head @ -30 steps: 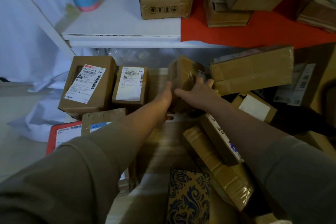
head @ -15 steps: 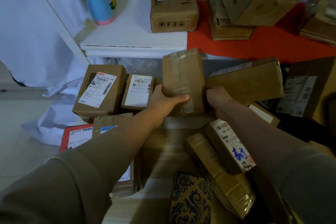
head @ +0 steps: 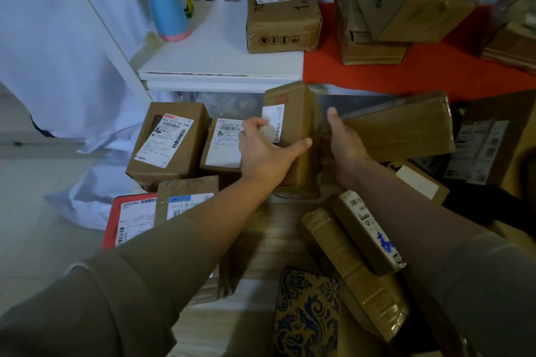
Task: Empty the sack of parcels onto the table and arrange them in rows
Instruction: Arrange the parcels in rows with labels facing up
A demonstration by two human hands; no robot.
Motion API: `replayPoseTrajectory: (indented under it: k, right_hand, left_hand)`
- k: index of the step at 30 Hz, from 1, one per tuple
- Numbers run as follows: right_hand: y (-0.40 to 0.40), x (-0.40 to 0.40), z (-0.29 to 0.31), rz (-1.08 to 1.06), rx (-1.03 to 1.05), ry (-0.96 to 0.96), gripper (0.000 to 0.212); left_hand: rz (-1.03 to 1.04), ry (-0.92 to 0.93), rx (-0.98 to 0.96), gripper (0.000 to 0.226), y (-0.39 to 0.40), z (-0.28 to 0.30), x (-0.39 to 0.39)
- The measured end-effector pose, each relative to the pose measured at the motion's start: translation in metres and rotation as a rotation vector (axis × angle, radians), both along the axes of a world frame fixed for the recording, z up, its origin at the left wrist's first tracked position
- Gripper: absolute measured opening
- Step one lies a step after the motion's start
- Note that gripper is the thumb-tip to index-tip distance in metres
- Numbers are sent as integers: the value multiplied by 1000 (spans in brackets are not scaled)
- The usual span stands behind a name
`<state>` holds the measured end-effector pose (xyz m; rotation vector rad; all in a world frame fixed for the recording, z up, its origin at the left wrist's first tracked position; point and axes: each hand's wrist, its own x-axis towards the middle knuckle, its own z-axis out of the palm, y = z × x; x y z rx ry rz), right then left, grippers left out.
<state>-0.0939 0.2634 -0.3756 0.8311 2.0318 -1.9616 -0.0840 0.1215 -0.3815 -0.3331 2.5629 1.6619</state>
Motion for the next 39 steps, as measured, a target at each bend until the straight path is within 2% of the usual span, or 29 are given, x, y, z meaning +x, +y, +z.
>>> replayPoseTrajectory:
  k: [2,4,6,8,10,12,15,16,18,21,24,29,32,35,39]
  right_hand:
    - [-7,-1,3,99,-57,44,52]
    - [-11,0,2,190,-68,4,56]
    - [-13,1,-5,216,-25,-42,48]
    - [-15,4,-15,250,69,-46,43]
    - [-21,8,-21,306,212,-64,44]
    - [-29,10,-29,328,266,-76,61]
    - [-39,9,-36,329,381,-109,102]
    - [-41,9,-36,339,463,-126,111]
    - [-42,9,-38,340,583,-148,116]
    - [-36,7,-38,224,548,-154,101]
    - [-31,3,-34,91,393,-194,85]
    - [-33,0,-36,55,119,-301,86]
    - [-33,-2,-48,90,88,-345,62]
    - [-31,-7,-60,93,92,-362,55]
    - [-36,-6,-46,71,113,-349,40]
  left_hand:
    - [43,101,-183,89,6,-1,1]
    - [20,124,-130,80,8,-3,0]
    - [-13,29,-36,62,3,-4,-2]
    - [-56,-124,-70,42,-5,-5,-2]
    - [-63,-201,-86,27,-13,-9,2]
    - [-44,-220,-57,27,-17,-13,6]
    - [-39,-232,-59,31,-18,-14,10]
    - [-51,-234,-53,30,-17,-13,10]
    - [-90,-257,-22,29,-16,-13,9]
    - [-104,-278,-7,29,-19,-17,8]
    - [-16,-151,-99,27,-28,-19,6]
    - [28,-17,-262,26,-40,-11,0]
    - [50,19,-352,23,-51,-11,-6]
    - [16,-78,-382,27,-61,-13,-8]
    - [-25,-163,-401,29,-68,-17,-9]
